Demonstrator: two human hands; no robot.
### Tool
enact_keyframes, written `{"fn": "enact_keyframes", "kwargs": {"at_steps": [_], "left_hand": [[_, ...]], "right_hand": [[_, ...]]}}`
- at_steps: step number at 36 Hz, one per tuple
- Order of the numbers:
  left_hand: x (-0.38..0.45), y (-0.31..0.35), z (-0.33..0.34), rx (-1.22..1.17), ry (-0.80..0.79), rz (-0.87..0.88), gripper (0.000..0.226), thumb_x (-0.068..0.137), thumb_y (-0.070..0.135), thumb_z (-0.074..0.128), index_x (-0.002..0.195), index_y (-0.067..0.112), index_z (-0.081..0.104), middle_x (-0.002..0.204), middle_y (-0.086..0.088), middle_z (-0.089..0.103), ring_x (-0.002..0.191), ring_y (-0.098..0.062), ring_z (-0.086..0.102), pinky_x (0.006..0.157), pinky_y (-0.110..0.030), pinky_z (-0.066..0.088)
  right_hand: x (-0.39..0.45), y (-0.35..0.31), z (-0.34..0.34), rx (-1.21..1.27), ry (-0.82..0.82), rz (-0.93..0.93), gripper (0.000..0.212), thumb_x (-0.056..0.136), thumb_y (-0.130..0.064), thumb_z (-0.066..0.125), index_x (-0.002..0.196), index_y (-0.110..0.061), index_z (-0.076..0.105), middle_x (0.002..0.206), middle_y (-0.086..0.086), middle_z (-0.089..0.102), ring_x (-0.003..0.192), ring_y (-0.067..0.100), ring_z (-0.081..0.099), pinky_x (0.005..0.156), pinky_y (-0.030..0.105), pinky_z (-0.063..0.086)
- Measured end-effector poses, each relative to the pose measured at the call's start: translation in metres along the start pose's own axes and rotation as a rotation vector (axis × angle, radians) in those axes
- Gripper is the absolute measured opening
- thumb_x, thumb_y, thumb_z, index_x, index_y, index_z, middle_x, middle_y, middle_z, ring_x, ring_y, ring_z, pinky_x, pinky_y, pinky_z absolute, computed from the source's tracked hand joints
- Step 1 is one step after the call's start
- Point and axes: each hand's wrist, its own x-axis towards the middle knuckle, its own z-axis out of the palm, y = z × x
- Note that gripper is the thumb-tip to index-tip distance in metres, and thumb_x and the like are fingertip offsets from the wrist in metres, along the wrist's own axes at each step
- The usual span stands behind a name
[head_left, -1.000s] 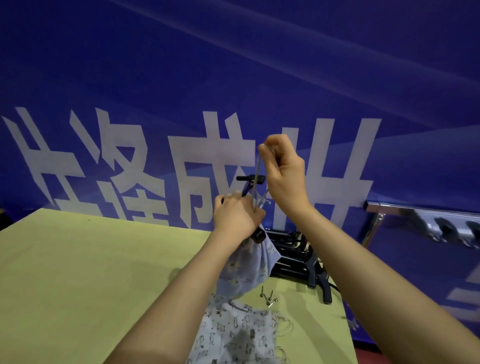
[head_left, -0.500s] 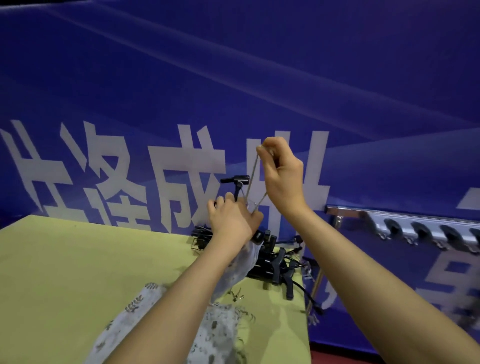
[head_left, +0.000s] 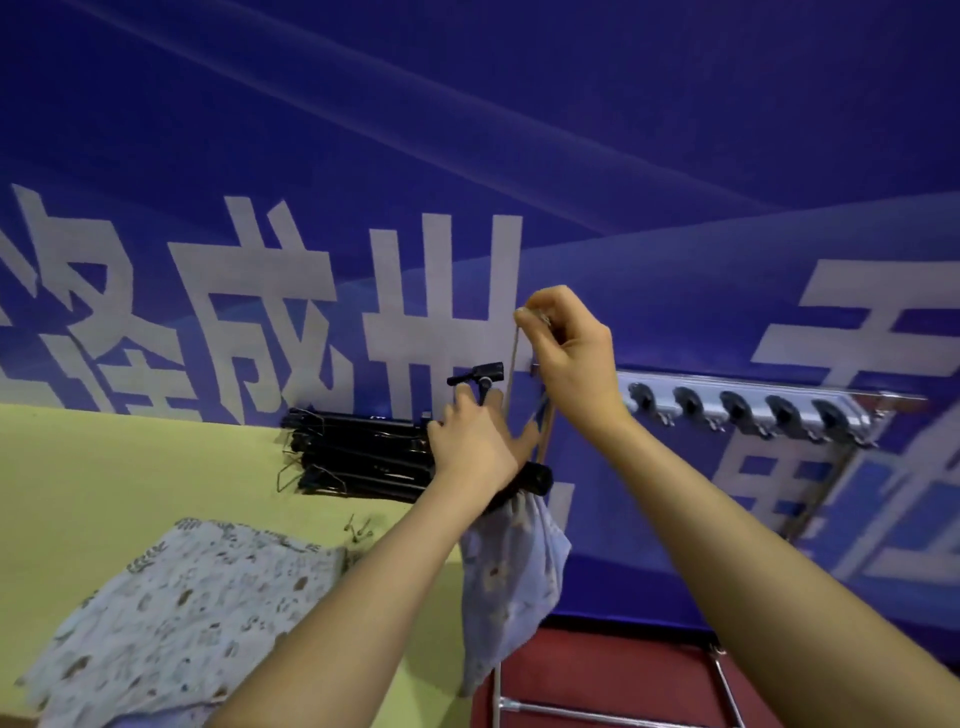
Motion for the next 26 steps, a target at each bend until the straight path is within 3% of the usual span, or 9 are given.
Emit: {"fn": "enact_keyframes", "kwargs": {"at_steps": [2,4,7,11,18,21,26], "left_hand": [[-0.002,0.004,0.014,0.0,-0.044,0.036,0.07,0.081,0.069,0.045,0.131,0.021,0.037,0.135,-0.016,0.035,0.119,-0.037,0.045,0.092,-0.045,0.044],[-0.002,0.01,0.03,0.034,-0.107,0.057,0.079,0.078,0.075,0.042,0.136,0.021,0.033,0.135,-0.019,0.033,0.118,-0.037,0.046,0.088,-0.044,0.046],[0.0,0.017,0.054,0.097,-0.159,0.097,0.072,0.084,0.072,0.038,0.13,0.016,0.043,0.128,-0.019,0.039,0.114,-0.038,0.048,0.087,-0.043,0.044],[0.014,0.019,0.081,0.14,-0.247,0.181,0.061,0.089,0.063,0.037,0.116,0.012,0.058,0.133,-0.015,0.037,0.126,-0.036,0.034,0.102,-0.043,0.033],[0.043,0.031,0.122,-0.092,-0.39,0.221,0.034,0.094,0.044,0.046,0.106,0.019,0.066,0.112,-0.012,0.061,0.111,-0.033,0.054,0.093,-0.039,0.041],[0.058,0.04,0.137,-0.221,-0.432,0.219,0.022,0.093,0.031,0.051,0.093,0.015,0.067,0.1,-0.013,0.068,0.102,-0.033,0.06,0.085,-0.038,0.044],[0.077,0.052,0.159,-0.508,-0.496,0.189,0.015,0.09,0.015,0.057,0.091,0.011,0.071,0.095,-0.009,0.071,0.094,-0.025,0.063,0.074,-0.026,0.043]], "right_hand": [[-0.007,0.013,-0.009,-0.009,-0.05,0.031,0.009,0.093,-0.015,0.058,0.085,-0.013,0.054,0.06,0.007,0.046,0.051,0.015,0.036,0.051,0.028,0.038],[-0.015,0.03,-0.018,-0.029,-0.074,0.081,0.01,0.093,-0.015,0.058,0.086,-0.009,0.056,0.066,0.018,0.049,0.056,0.025,0.038,0.054,0.032,0.04],[-0.031,0.058,-0.029,-0.067,-0.109,0.177,0.01,0.092,-0.014,0.059,0.085,-0.007,0.057,0.065,0.011,0.049,0.057,0.011,0.036,0.055,0.018,0.034],[-0.049,0.095,-0.039,-0.086,-0.156,0.31,0.012,0.091,-0.014,0.06,0.081,-0.017,0.057,0.062,-0.002,0.051,0.057,0.008,0.043,0.058,0.022,0.039],[-0.07,0.15,-0.058,-0.107,-0.187,0.479,0.01,0.089,-0.013,0.064,0.079,-0.014,0.06,0.058,-0.002,0.052,0.052,0.004,0.045,0.055,0.015,0.039],[-0.07,0.169,-0.063,-0.118,-0.187,0.533,0.01,0.09,-0.014,0.063,0.08,-0.013,0.061,0.056,-0.003,0.05,0.051,0.004,0.045,0.055,0.016,0.039],[-0.069,0.194,-0.072,-0.147,-0.111,0.628,0.017,0.089,-0.01,0.063,0.073,-0.012,0.056,0.054,-0.007,0.045,0.048,0.002,0.04,0.051,0.015,0.034]]}}
